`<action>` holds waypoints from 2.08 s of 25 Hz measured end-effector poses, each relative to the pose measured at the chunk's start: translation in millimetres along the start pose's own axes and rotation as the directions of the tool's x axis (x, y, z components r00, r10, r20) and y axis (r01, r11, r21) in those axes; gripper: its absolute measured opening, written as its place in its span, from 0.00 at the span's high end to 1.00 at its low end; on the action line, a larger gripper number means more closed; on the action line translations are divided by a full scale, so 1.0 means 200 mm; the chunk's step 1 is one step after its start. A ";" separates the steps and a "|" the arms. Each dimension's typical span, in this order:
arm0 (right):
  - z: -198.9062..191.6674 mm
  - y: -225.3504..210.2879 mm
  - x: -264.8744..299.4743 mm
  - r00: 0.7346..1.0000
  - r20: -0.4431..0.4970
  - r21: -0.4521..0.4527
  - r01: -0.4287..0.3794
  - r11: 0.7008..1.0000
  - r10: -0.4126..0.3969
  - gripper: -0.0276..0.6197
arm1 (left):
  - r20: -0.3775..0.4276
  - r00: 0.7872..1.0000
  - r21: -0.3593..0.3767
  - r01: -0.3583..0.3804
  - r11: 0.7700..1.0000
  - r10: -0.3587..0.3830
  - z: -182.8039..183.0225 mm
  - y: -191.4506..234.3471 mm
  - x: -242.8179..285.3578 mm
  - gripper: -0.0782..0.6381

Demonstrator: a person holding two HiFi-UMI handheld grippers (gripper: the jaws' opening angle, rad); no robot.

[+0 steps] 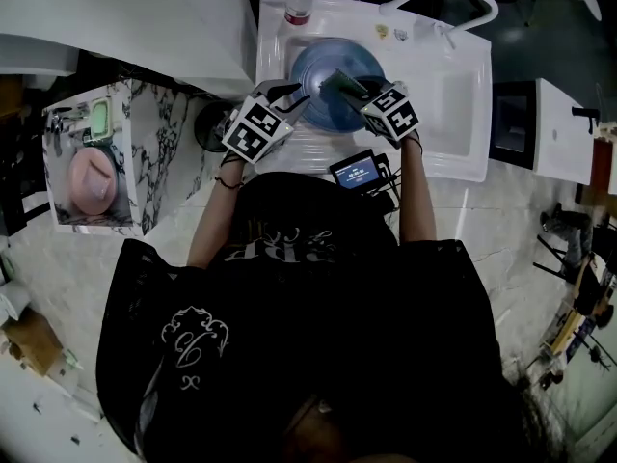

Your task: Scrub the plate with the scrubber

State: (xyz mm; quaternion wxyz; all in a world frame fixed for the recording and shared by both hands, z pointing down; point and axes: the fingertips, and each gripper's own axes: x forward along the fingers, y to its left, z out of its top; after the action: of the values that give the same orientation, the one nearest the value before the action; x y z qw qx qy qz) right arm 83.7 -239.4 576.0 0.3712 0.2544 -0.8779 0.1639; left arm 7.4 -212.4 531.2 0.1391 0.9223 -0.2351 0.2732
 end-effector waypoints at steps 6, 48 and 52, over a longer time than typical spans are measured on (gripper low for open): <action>0.08 -0.39 0.03 0.955 0.084 0.215 0.262 0.941 -0.285 0.82 | -0.103 0.992 0.027 0.080 0.996 -0.077 -0.15 -0.04 0.15 0.74; -0.22 0.11 -0.08 0.987 -0.140 0.126 0.095 0.987 -0.077 0.82 | -0.295 0.955 0.028 0.046 0.999 -0.036 -0.39 -0.05 0.34 0.66; -0.17 0.23 -0.03 0.993 -0.117 0.109 0.024 0.994 -0.011 0.82 | -0.296 0.955 0.043 0.021 0.999 -0.007 -0.40 -0.03 0.33 0.66</action>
State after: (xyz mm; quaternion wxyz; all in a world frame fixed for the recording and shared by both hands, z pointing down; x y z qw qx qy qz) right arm 80.0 -184.5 590.0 0.4085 0.2720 -0.8421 0.2237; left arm 24.4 -200.2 631.9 0.1534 0.8758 -0.1987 0.4122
